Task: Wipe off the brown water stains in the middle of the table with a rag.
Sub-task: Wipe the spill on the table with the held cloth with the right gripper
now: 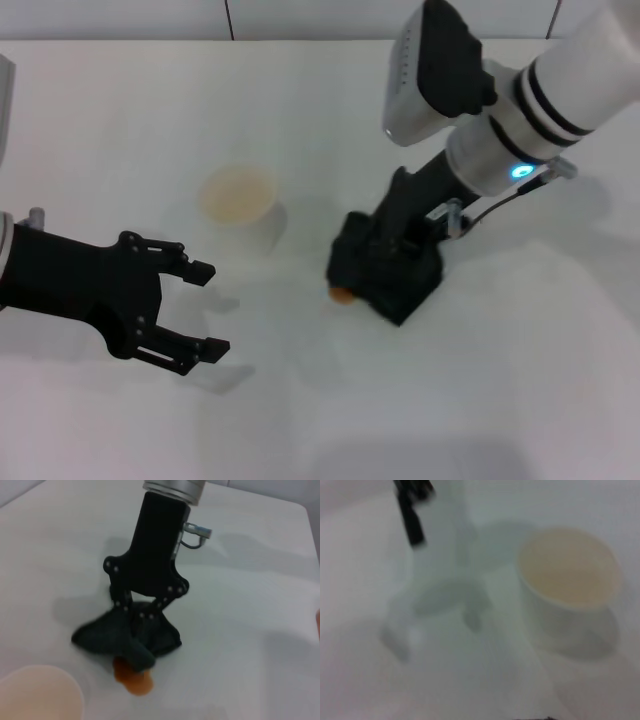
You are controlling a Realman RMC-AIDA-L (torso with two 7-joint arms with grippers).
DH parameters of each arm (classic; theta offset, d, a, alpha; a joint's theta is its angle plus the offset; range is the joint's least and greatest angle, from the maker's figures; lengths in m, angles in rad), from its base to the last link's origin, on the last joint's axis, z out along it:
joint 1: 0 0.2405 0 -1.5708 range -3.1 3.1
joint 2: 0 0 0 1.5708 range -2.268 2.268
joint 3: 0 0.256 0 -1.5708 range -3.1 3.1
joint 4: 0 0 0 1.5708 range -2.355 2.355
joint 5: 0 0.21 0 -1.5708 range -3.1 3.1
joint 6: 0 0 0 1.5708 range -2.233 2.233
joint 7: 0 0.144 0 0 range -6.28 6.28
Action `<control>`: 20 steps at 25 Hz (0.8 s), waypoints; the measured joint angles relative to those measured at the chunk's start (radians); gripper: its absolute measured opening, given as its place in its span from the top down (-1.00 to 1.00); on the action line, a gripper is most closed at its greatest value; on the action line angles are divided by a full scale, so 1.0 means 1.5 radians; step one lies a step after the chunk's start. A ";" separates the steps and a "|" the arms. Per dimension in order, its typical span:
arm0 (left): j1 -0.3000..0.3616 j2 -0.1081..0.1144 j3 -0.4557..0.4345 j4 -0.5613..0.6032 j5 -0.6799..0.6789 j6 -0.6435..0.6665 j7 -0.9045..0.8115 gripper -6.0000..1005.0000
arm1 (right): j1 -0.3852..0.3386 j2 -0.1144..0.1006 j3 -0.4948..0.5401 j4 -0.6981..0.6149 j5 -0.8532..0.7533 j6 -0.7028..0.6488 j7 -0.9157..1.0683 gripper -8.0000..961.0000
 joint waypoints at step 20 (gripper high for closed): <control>0.006 0.000 0.000 0.000 -0.001 -0.003 0.001 -0.77 | -0.007 -0.008 -0.102 0.011 0.074 0.059 0.003 0.91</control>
